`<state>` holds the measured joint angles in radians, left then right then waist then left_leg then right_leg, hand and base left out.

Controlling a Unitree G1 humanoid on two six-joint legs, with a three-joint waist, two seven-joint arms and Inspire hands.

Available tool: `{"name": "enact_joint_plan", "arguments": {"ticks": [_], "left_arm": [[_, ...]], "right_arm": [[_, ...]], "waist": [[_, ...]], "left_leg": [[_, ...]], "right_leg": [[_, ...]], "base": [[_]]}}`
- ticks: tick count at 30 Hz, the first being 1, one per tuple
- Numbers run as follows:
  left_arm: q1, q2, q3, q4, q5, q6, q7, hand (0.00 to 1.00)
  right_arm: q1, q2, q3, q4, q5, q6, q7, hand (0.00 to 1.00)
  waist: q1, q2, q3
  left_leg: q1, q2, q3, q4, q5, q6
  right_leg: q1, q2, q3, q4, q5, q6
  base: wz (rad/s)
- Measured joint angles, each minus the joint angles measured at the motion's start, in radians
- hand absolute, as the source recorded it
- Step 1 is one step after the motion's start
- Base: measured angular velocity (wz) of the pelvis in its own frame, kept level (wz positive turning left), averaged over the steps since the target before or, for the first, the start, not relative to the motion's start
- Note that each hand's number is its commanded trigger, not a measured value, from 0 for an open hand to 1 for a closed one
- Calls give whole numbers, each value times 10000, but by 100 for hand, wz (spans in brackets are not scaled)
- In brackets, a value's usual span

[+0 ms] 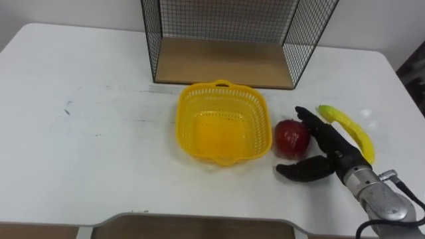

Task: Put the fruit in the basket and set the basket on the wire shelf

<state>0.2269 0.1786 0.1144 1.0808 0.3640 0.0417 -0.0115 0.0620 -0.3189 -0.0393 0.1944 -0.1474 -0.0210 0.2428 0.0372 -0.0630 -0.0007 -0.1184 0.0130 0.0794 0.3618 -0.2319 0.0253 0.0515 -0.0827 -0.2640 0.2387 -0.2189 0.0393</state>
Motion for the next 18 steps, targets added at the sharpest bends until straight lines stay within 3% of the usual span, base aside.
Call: {"name": "enact_joint_plan", "arguments": {"ticks": [1, 2, 3, 4, 18], "left_arm": [[-8, 1, -1, -1, -3, 1, 0, 0], [-28, 2, -1, -8, -3, 6, 0, 0], [-38, 3, 1, -11, -1, 9, 1, 0], [-38, 3, 1, -10, -1, 10, 1, 0], [-32, 5, -4, -4, -100, 48, 11, 0]], "right_arm": [[1, 0, 2, 21, -38, 0, 0, 0], [0, 9, 8, 76, -102, -7, -8, 22], [-1, 15, 25, 94, -163, -7, -7, 84], [-1, 15, 33, 103, -183, -7, -6, 100], [-121, 17, -218, 279, -320, 16, -489, 100]], "waist": [[-4, 15, -12], [8, 33, -25], [15, 39, -26], [19, 39, -26], [54, -37, 20]], "left_leg": [[8, -1, 2, 1, -1, 1], [23, -8, -2, 3, -2, 4], [34, -10, -4, 4, -2, 4], [40, -10, -6, 3, -2, 5], [10, -30, -74, -3, -4, 4]], "right_leg": [[8, 0, -7, 0, 5, 4], [31, -2, -11, 0, 9, 8], [45, -2, -3, 0, 11, 11], [49, -2, -2, 0, 12, 12], [28, 9, -20, -25, 12, 13]], "base": [[0], [0], [0], [0], [0]]}}
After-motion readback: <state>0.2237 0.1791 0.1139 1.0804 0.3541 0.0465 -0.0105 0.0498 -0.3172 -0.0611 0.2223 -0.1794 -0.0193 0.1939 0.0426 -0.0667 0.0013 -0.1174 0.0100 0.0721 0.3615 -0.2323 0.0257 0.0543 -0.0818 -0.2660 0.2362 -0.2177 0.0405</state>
